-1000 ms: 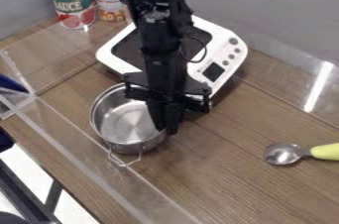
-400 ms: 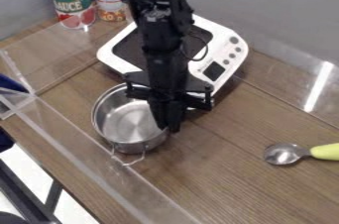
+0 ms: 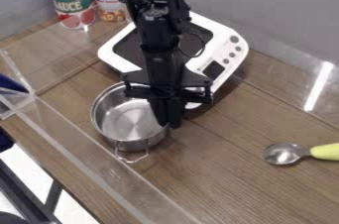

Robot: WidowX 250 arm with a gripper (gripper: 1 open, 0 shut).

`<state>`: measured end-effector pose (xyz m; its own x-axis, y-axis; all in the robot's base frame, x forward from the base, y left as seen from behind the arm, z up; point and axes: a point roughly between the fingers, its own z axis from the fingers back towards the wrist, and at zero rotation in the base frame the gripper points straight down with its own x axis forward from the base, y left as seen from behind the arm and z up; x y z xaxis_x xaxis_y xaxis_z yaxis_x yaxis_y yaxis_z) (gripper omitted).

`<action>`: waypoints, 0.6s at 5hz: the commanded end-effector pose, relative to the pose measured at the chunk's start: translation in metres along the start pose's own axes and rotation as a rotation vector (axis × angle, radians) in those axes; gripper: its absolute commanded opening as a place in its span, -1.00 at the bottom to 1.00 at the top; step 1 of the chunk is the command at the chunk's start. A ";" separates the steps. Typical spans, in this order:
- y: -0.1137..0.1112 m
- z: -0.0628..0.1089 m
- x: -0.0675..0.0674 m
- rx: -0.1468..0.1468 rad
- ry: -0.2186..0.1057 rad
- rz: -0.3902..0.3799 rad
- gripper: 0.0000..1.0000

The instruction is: Put silver pot on the white and black stove top

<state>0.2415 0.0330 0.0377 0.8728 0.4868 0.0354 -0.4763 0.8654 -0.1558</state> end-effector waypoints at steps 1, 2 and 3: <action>-0.007 0.007 0.004 -0.026 -0.047 0.011 -1.00; -0.011 0.007 -0.003 -0.034 -0.049 0.013 -1.00; -0.014 0.011 0.004 -0.037 -0.059 0.062 -1.00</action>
<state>0.2399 0.0260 0.0386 0.8352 0.5488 0.0352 -0.5364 0.8271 -0.1681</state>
